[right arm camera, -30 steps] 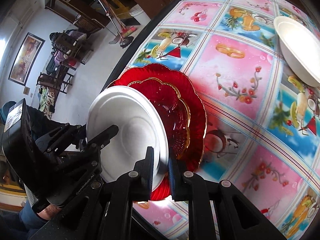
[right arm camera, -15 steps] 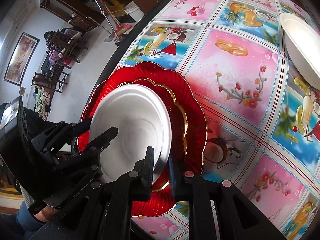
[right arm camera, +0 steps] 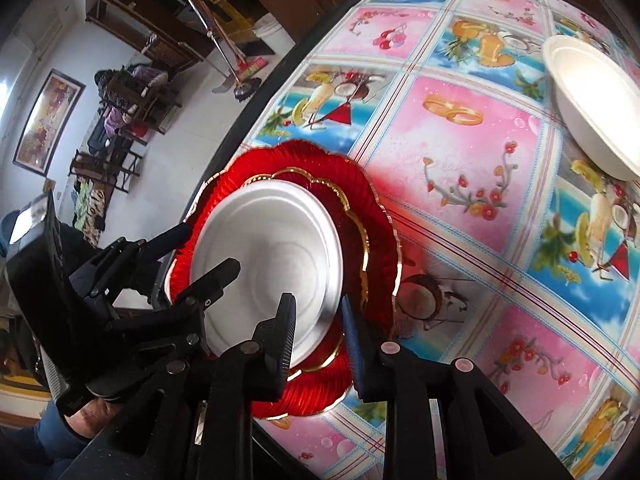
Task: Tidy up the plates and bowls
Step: 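Lower the white foam plate onto the red plate stack, open left gripper, then grasp the rim of the large beige plastic plate with the right gripper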
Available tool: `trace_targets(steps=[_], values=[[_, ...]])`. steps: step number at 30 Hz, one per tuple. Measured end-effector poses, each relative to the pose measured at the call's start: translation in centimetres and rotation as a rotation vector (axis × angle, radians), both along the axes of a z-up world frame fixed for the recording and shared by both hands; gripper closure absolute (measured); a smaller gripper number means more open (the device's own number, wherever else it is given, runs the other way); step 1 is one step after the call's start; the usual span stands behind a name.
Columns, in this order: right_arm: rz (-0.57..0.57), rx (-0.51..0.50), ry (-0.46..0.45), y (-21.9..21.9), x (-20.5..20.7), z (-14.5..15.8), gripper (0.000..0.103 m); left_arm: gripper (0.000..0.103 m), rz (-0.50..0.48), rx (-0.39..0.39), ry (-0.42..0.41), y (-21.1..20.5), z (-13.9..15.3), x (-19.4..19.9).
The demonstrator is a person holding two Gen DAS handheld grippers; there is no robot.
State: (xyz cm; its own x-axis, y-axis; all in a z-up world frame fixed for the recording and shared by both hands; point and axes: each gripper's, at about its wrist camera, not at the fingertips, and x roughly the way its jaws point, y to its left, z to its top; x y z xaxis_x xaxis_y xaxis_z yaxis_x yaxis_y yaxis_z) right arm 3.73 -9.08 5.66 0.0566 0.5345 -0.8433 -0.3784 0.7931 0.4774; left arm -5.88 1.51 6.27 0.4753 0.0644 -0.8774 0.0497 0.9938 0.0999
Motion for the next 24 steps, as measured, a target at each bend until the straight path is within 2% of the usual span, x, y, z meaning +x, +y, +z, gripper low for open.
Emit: trace_targets(steps=[4, 8, 13, 17, 19, 21, 24], values=[[-0.076, 0.046, -0.033, -3.6, 0.0, 1.6, 0.077, 0.04, 0.001, -0.009, -0.049, -0.7, 1.8, -0.4], [-0.224, 0.075, -0.046, -9.7, -0.1, 2.5, 0.077, 0.035, -0.025, -0.023, -0.097, -2.3, 3.5, -0.6], [-0.488, 0.014, -0.092, -20.4, -0.5, 2.8, 0.077, 0.033, -0.088, -0.031, -0.124, -5.2, 4.6, -0.8], [-0.66, -0.053, -0.069, -27.8, -0.9, 1.5, 0.068, 0.033, -0.143, -0.035, -0.118, -7.5, 4.6, -1.0], [-0.697, -0.084, -0.026, -30.4, -1.0, 0.2, 0.065, 0.033, -0.173, -0.032, -0.112, -8.8, 4.6, -1.2], [-0.699, -0.071, 0.021, -31.6, -1.2, -1.1, 0.065, 0.033, -0.202, -0.03, -0.107, -10.0, 4.5, -1.4], [-0.66, -0.053, 0.036, -31.3, -1.6, -1.7, 0.063, 0.033, -0.238, -0.031, -0.099, -11.5, 4.3, -1.7]])
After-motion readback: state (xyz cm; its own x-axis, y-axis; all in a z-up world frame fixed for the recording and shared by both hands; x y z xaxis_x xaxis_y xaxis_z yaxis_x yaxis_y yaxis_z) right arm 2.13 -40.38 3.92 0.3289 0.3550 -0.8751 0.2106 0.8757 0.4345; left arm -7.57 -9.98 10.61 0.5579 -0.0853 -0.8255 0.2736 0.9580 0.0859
